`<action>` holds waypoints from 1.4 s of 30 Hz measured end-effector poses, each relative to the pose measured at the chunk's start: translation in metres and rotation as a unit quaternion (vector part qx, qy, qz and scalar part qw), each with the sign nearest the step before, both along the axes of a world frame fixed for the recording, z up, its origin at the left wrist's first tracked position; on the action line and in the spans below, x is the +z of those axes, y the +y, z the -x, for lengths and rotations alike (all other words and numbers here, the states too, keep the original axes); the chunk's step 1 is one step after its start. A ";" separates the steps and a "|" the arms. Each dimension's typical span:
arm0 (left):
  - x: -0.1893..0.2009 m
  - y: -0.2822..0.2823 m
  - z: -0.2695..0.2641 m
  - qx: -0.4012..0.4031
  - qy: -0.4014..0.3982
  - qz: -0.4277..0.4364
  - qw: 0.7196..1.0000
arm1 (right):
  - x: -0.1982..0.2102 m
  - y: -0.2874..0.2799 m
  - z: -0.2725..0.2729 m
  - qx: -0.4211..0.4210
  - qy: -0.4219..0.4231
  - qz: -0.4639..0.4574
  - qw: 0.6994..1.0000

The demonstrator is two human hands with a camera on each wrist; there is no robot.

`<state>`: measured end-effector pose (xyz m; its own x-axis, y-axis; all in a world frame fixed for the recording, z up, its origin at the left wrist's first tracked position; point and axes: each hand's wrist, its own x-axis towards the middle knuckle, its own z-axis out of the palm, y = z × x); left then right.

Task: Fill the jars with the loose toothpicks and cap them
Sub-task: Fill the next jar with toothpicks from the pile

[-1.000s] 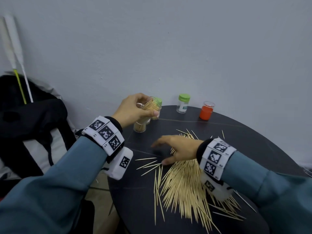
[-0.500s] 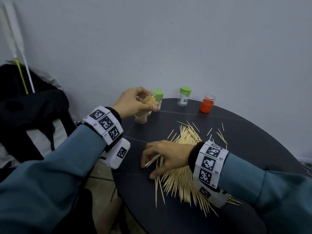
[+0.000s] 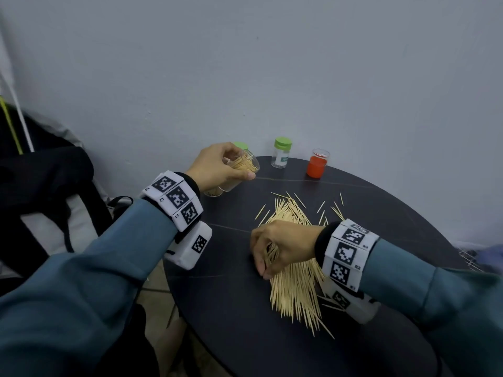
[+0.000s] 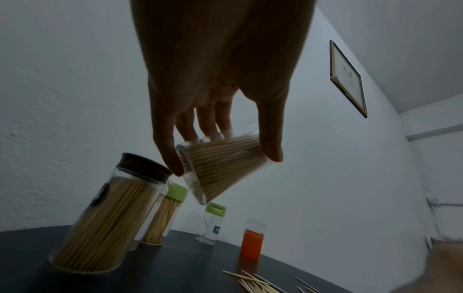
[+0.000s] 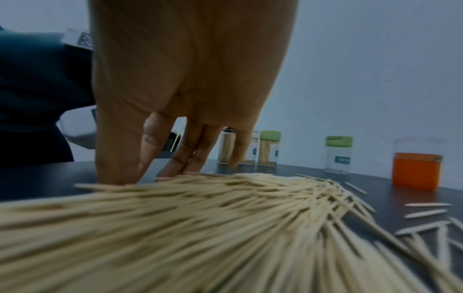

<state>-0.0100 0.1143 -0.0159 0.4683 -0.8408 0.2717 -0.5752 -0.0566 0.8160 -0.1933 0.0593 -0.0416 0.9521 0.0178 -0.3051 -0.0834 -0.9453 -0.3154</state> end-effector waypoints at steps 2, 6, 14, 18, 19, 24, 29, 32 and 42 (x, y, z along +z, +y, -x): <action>0.000 -0.003 0.004 -0.005 0.005 0.005 1.000 | 0.001 -0.008 0.004 -0.010 0.004 0.012 1.000; 0.000 -0.010 0.009 -0.010 0.006 0.005 1.000 | 0.004 -0.022 0.012 -0.049 0.014 0.018 0.999; 0.004 -0.022 0.025 -0.029 0.009 0.000 1.000 | 0.011 -0.040 0.032 -0.187 -0.107 -0.021 0.976; 0.004 -0.027 0.034 -0.042 0.015 0.000 0.999 | 0.016 -0.045 0.035 -0.335 -0.081 0.050 0.937; 0.003 -0.028 0.036 -0.045 0.018 0.001 0.999 | 0.013 -0.044 0.035 -0.359 -0.040 0.065 0.930; 0.002 -0.032 0.040 -0.055 0.025 0.001 0.998 | 0.002 -0.037 0.028 -0.436 0.026 0.078 0.896; 0.001 -0.034 0.041 -0.055 0.014 -0.010 0.998 | 0.008 -0.029 0.021 -0.465 0.027 0.067 0.883; 0.002 -0.033 0.041 -0.054 0.013 -0.012 0.998 | 0.010 -0.027 0.018 -0.464 0.042 0.085 0.881; 0.004 -0.030 0.043 -0.061 0.004 -0.012 0.998 | 0.007 -0.033 0.012 -0.489 0.070 0.051 0.868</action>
<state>-0.0529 0.0842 -0.0120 0.3633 -0.8980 0.2483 -0.5732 -0.0053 0.8194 -0.2052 0.0266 -0.0346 0.4499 -0.8124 -0.3710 -0.8926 -0.4232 -0.1557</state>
